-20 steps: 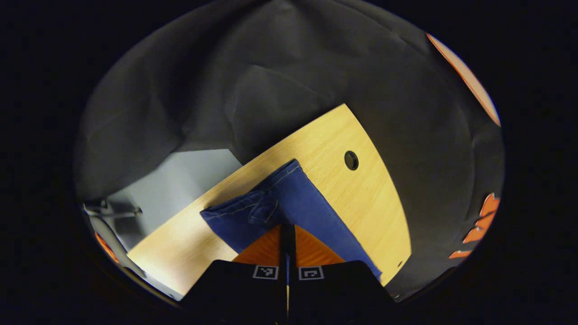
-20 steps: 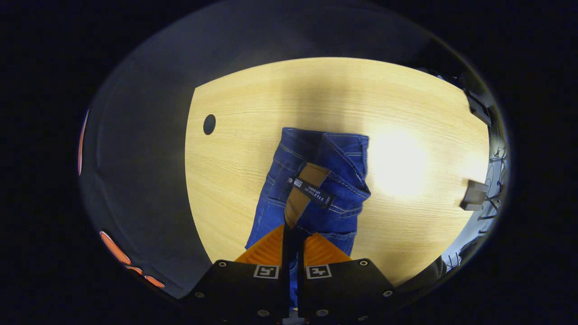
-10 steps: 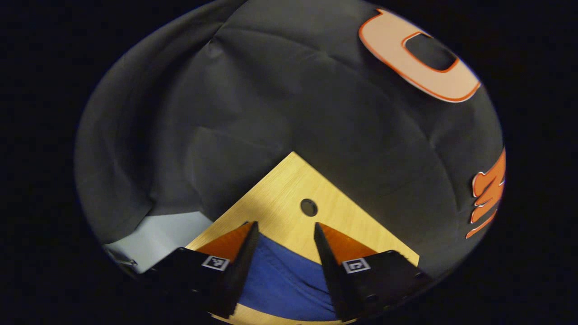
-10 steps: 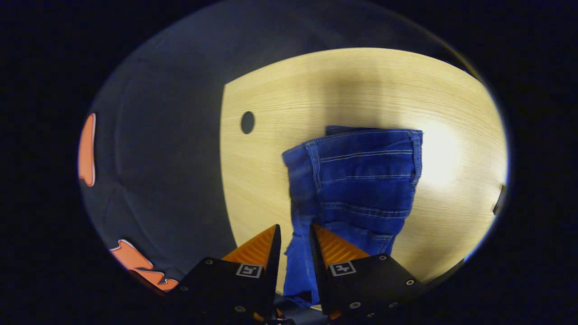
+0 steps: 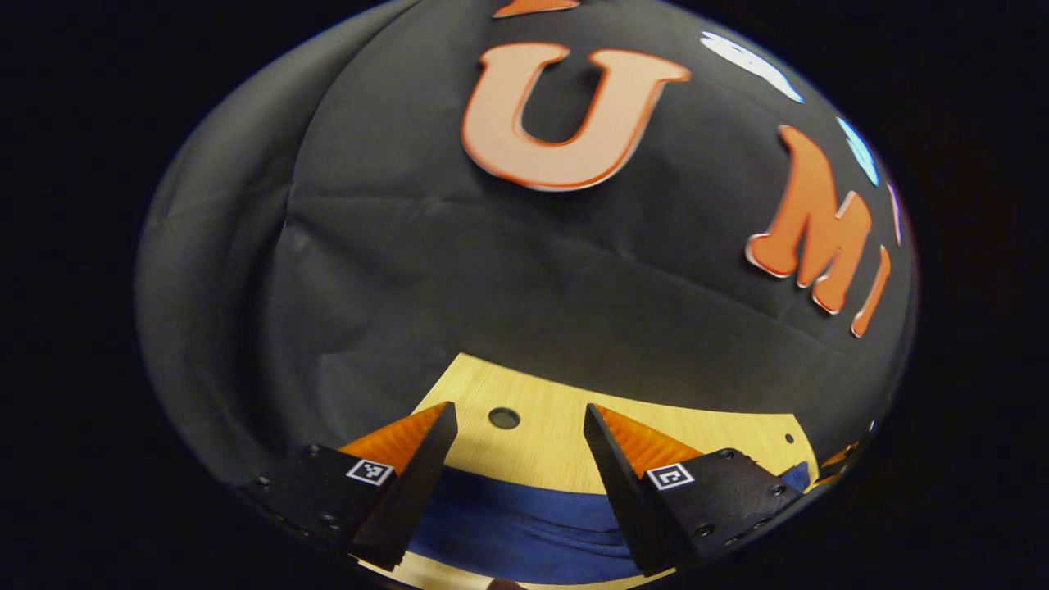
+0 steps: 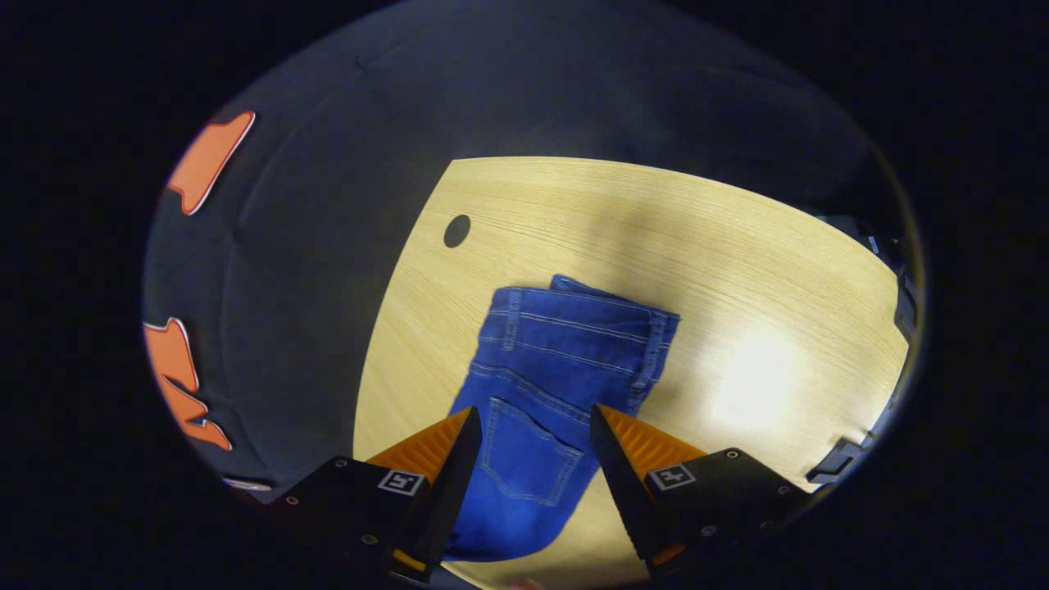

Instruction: Grasp the waist and the cuffs of the jeans and fold them to make the two legs overlap; first hold the waist and fold one-third of the jeans toward the cuffs, then hold the cuffs and fold the remaining one-third in the same direction to finish folding.

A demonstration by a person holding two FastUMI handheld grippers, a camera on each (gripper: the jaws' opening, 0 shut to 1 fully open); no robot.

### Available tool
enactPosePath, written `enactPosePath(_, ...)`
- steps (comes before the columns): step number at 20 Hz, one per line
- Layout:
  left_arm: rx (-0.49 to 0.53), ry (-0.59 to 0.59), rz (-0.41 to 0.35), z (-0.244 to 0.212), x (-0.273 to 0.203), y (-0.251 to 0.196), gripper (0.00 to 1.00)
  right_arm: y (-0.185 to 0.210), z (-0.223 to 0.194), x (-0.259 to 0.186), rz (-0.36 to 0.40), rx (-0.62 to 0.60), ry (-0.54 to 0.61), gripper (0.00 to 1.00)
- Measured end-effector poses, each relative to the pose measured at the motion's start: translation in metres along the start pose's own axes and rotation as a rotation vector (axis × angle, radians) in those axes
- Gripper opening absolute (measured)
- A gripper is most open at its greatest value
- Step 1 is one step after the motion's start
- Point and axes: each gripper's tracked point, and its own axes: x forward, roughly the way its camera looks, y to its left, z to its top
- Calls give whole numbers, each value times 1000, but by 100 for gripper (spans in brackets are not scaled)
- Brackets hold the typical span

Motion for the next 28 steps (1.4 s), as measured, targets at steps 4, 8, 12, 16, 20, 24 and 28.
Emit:
enactPosePath(4, 177, -121, -47, 24, -33, -51, 96, -20, 3, 20, -25, -1, -46, 89)
enactPosePath(8, 210, -174, -92, 36, -67, -94, 98, -40, 15, 19, -70, -32, -105, 94)
enactPosePath(12, 243, -216, -93, 39, -96, -124, 98, -43, 28, 32, -69, -10, -128, 95)
enactPosePath(16, 317, -248, -79, 39, -125, -147, 95, -47, 29, 51, -87, -11, -119, 95)
enactPosePath(20, 333, -296, -55, 39, -147, -165, 96, -52, 33, 55, -118, -34, -154, 86)
enactPosePath(24, 347, -323, -30, 34, -160, -179, 95, -55, 35, 56, -112, -16, -148, 34)
enactPosePath(28, 333, -336, -26, 30, -167, -189, 96, -44, 36, 45, -84, -19, -170, 20)
